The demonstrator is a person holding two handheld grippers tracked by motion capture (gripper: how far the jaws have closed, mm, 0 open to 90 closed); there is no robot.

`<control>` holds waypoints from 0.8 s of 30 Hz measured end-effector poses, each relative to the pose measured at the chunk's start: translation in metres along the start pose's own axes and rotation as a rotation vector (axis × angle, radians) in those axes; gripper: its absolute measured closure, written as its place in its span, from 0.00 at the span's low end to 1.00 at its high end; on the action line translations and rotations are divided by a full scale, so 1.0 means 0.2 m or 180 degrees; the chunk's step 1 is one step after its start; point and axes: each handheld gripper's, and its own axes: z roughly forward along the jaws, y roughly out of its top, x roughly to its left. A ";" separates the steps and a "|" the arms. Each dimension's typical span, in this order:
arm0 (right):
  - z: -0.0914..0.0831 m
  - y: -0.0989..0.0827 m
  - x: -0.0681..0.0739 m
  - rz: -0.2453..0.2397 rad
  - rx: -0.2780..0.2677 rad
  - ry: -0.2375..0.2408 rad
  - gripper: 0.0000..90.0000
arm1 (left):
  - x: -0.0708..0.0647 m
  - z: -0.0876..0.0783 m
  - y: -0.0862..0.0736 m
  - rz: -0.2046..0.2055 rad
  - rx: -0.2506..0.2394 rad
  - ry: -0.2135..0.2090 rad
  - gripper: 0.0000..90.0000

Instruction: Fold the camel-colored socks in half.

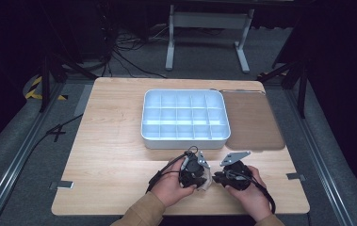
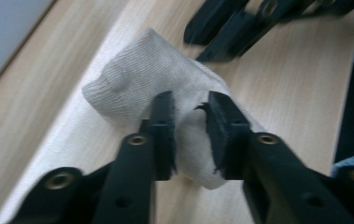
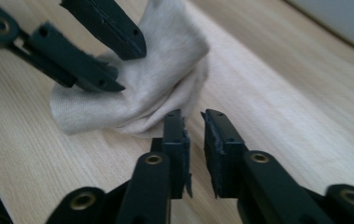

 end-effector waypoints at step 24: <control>0.06 0.10 0.02 0.0201 -0.0058 0.0249 0.54 | 0.02 -0.03 -0.05 0.0022 0.0027 0.0215 0.47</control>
